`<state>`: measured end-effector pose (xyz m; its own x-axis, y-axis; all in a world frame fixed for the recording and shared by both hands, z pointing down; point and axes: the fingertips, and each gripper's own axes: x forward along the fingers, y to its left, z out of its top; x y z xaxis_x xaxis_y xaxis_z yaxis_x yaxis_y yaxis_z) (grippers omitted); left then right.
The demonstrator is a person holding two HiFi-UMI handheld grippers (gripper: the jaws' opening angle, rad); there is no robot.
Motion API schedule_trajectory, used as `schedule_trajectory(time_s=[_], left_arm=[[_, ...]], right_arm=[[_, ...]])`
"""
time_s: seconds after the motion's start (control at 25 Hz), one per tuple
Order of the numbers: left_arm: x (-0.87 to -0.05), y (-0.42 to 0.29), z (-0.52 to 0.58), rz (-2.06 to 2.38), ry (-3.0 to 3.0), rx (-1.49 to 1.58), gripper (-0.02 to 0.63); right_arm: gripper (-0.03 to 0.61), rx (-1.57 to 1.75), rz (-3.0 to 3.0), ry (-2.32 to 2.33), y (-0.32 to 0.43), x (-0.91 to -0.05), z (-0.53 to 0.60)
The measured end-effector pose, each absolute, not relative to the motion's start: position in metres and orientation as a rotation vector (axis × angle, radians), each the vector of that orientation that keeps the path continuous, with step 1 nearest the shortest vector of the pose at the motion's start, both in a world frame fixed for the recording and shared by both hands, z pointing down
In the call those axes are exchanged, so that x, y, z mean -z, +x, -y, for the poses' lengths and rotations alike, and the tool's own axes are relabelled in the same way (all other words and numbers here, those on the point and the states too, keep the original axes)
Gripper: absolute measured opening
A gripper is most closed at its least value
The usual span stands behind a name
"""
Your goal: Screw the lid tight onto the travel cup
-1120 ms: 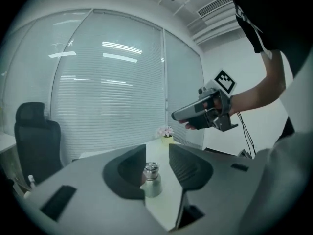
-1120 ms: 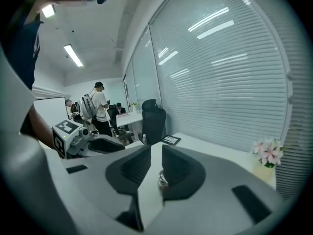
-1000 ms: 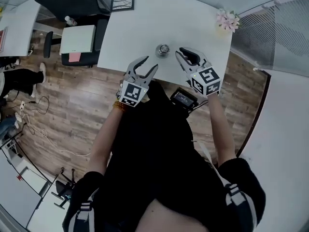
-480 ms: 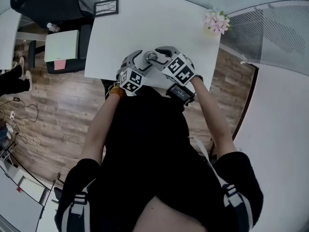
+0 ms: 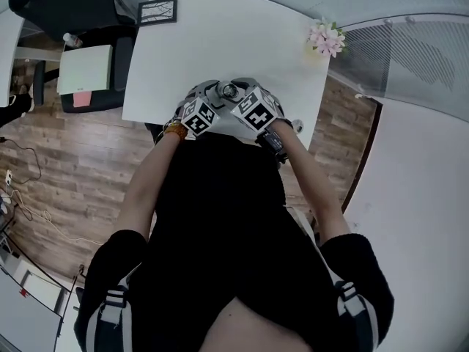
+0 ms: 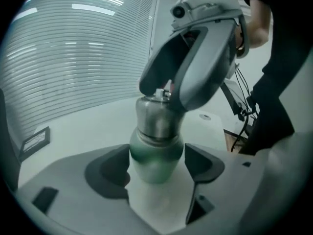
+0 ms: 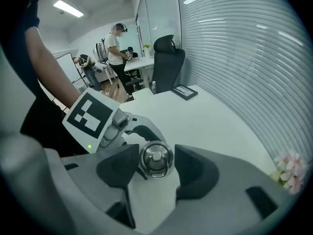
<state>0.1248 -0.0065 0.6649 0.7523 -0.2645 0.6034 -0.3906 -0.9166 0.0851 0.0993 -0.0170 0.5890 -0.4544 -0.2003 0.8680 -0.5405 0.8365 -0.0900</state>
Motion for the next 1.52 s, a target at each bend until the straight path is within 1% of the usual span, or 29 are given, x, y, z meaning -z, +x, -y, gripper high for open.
schedule_trajectory(time_s=[0.48, 0.76, 1.0, 1.12, 1.2, 1.24, 1.28, 1.4, 1.52], left_arm=[[-0.685, 0.126, 0.003, 0.476, 2.715, -0.995, 0.345], [-0.687, 0.124, 0.004, 0.447, 2.719, -0.991, 0.345], [-0.688, 0.126, 0.002, 0.322, 2.737, -1.04, 0.345], [-0.688, 0.126, 0.002, 0.253, 2.745, -1.081, 0.345], [-0.687, 0.126, 0.001, 0.246, 2.741, -1.091, 0.345], [-0.687, 0.126, 0.001, 0.254, 2.737, -1.091, 0.345], [-0.688, 0.125, 0.001, 0.269, 2.73, -1.085, 0.345], [-0.688, 0.124, 0.002, 0.343, 2.701, -1.037, 0.344], [-0.688, 0.122, 0.0, 0.415, 2.674, -1.005, 0.342]], right_arm=[[0.235, -0.453, 1.979, 0.505, 0.101, -0.598, 0.016], [0.23, -0.105, 1.899, 0.176, 0.092, -0.601, 0.007], [0.23, 0.351, 1.719, -0.271, 0.094, -0.608, -0.008], [0.233, 0.459, 1.684, -0.369, 0.096, -0.609, -0.01], [0.244, 0.386, 1.741, -0.302, 0.095, -0.607, -0.008], [0.283, 0.287, 1.798, -0.218, 0.094, -0.605, -0.005], [0.304, 0.155, 1.864, -0.102, 0.092, -0.601, 0.0], [0.304, -0.227, 2.001, 0.326, 0.094, -0.586, 0.02], [0.304, -0.486, 2.016, 0.64, 0.104, -0.585, 0.021]])
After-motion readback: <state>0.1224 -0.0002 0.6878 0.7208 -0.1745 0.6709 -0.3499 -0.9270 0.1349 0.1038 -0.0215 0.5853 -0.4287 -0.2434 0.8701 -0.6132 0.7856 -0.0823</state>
